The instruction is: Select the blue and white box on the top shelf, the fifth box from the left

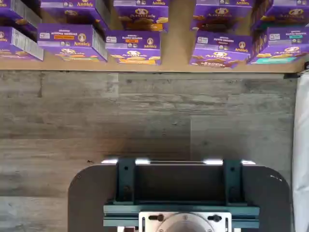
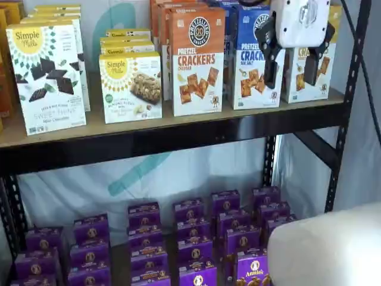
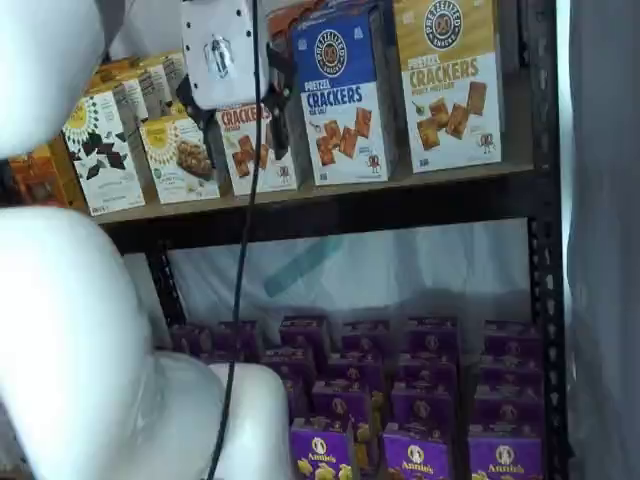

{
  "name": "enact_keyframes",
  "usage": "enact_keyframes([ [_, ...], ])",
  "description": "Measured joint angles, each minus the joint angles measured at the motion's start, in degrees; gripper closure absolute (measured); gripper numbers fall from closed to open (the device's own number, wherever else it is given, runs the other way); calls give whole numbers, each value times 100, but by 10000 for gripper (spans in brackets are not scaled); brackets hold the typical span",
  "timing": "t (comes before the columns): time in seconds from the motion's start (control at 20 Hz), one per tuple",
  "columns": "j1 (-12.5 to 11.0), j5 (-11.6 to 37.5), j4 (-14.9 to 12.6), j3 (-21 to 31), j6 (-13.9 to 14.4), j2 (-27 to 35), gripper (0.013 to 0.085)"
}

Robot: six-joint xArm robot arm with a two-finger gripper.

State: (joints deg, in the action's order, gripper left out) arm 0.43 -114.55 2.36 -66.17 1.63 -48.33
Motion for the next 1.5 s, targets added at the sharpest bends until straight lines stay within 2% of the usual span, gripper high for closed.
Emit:
enact_keyframes([
  [0.3,-48,110,41,60,-31,-49,130],
  [0.7,121,698,-232,103,35,62,130],
  [0.85,-11,835,-168,-129,-69,381,130],
  [1.3,-7,1269,-376,-957,-110,1271,130],
  [1.5,-72,1378,-295,-1226,-154,1529,130],
])
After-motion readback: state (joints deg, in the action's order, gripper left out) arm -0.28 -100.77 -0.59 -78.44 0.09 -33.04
